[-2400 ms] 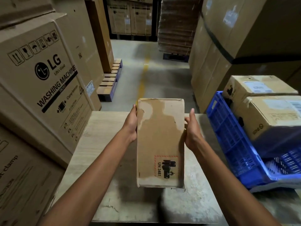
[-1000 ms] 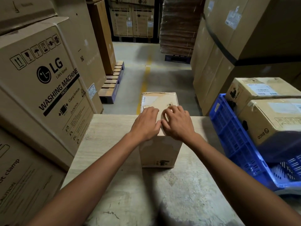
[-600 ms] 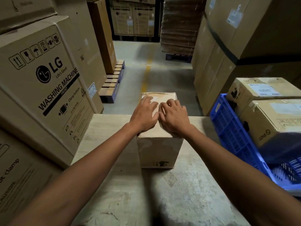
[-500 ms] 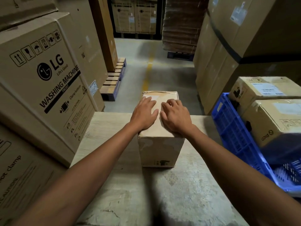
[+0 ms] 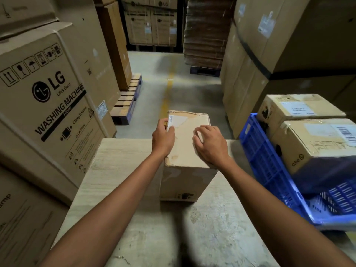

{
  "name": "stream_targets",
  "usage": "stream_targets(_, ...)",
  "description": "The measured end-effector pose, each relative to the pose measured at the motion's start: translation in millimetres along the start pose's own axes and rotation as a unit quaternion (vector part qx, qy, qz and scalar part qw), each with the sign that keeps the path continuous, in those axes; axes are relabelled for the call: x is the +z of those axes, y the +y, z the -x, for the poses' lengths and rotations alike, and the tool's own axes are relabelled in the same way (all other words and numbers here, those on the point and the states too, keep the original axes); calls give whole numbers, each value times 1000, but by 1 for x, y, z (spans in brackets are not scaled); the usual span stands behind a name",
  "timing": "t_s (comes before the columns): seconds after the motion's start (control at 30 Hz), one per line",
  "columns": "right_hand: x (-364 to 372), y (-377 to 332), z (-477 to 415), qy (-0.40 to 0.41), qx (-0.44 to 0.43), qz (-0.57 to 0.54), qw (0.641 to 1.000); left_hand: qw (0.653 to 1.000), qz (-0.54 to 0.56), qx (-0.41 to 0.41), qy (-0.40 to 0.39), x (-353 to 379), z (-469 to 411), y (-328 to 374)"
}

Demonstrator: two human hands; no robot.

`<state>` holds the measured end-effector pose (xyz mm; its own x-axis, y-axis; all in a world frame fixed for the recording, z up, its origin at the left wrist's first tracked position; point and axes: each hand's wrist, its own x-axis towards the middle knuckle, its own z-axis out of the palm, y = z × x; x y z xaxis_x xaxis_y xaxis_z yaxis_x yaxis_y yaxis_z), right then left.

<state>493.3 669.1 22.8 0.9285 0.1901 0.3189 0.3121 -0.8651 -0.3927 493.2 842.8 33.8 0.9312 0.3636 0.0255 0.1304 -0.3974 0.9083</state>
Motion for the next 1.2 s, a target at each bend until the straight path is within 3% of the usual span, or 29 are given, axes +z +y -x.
stream_targets(0.27,-45,87,24,-5,56,-1,998,995,32,56,-81,83,26,45)
stream_targets(0.37,-62,106,33,-27,155,-76,985,982,-46,115,-141,116,41,44)
stream_targets(0.5,-62,123,37,-47,249,-265,931,943,-204,174,-197,142,47,2)
stream_targets(0.6,-56,138,40,-64,257,-253,930,925,-276,160,-208,142,46,-31)
stream_targets(0.73,-31,150,36,-113,274,-181,938,894,-363,138,-223,122,41,-58)
stream_targets(0.9,30,119,49,-185,301,-221,909,873,-414,105,-233,73,32,-88)
stream_targets(1.03,73,71,50,-237,268,-217,908,884,-403,85,-221,6,18,-122)
stream_targets(1.2,113,-5,37,-249,181,-167,937,849,-459,121,-232,-76,-10,-166)
